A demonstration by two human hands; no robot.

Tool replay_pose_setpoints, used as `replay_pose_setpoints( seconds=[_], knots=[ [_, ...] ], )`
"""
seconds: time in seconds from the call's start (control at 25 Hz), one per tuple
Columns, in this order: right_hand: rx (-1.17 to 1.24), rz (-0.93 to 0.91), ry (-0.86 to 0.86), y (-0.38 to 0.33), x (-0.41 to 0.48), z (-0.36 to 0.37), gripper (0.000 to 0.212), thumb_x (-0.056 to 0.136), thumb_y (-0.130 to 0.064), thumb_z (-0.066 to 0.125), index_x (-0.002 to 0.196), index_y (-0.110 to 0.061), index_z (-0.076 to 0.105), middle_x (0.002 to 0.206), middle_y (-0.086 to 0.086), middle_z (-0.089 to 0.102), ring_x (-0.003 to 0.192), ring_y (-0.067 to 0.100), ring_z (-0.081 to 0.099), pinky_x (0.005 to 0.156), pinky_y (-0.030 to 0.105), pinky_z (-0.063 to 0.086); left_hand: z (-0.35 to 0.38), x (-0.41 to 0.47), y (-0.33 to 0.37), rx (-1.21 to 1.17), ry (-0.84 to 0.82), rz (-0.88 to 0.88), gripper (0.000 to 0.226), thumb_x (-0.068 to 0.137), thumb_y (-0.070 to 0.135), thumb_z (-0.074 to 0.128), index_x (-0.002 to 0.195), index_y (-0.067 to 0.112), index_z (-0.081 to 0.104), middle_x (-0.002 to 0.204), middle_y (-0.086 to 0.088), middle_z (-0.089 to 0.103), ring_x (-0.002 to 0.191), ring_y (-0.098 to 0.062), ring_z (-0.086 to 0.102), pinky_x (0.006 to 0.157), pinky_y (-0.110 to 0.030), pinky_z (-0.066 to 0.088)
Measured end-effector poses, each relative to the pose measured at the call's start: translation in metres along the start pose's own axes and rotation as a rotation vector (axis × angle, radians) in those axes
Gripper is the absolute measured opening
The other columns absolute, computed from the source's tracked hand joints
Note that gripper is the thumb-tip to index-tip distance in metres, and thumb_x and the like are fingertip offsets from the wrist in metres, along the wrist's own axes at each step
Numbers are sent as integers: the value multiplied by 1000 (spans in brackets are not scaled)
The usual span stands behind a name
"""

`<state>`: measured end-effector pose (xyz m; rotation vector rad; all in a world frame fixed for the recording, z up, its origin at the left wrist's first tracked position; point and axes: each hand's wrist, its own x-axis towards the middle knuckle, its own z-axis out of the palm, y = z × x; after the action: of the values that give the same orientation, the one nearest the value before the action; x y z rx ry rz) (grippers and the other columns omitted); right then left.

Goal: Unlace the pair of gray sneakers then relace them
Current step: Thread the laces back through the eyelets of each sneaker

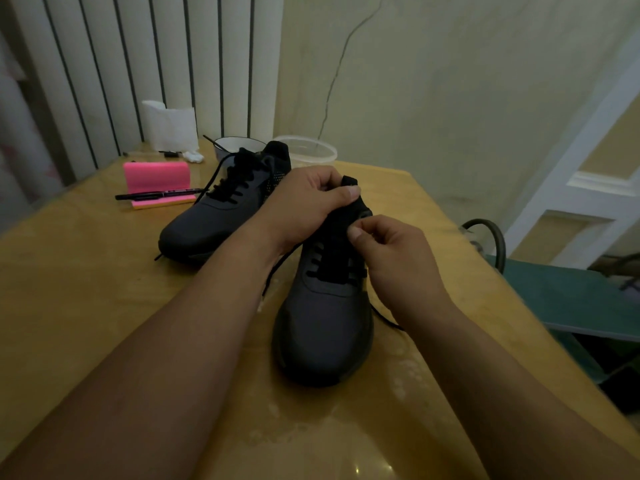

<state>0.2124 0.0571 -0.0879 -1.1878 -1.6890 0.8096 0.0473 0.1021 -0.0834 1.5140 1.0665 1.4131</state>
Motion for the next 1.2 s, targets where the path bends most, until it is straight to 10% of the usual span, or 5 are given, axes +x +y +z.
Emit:
replay_pose_setpoints(
  seconds=[0.24,0.4,0.8,1.08,1.2],
  knots=[
    [231,189,20,-3,0,11,19,97,-20,72,84,-8,78,82,8,78,79,23,77,62,39,60,6,0,1,177,63,39,22,96,24,75,80,12,66,72,0,67,68,-12,60,70,-35,52],
    [491,369,-6,-6,-4,8,10,98,-10,69,100,-2,75,64,-2,70,45,3,60,40,15,40,-3,-14,9,207,115,90,14,102,25,65,116,23,66,116,2,69,101,-3,65,88,-23,53],
    [538,411,-148,3,2,-1,12,99,-14,66,108,-7,72,72,-3,67,44,3,49,40,20,30,-26,-45,21,785,-144,262,9,97,26,73,103,30,67,117,17,45,104,3,53,87,-9,43],
    [387,353,-121,-3,1,-4,16,103,-17,63,108,-10,76,79,-1,71,50,3,59,44,19,37,-30,-38,29,767,-273,153,9,103,24,64,97,30,61,117,20,42,93,0,54,83,-12,42],
    [300,314,-136,-5,-1,-12,18,105,-19,59,111,-11,74,74,0,59,54,9,49,52,27,38,-27,-47,16,476,-51,75,13,105,18,56,94,24,59,120,11,53,100,-3,57,89,-18,45]
  ],
)
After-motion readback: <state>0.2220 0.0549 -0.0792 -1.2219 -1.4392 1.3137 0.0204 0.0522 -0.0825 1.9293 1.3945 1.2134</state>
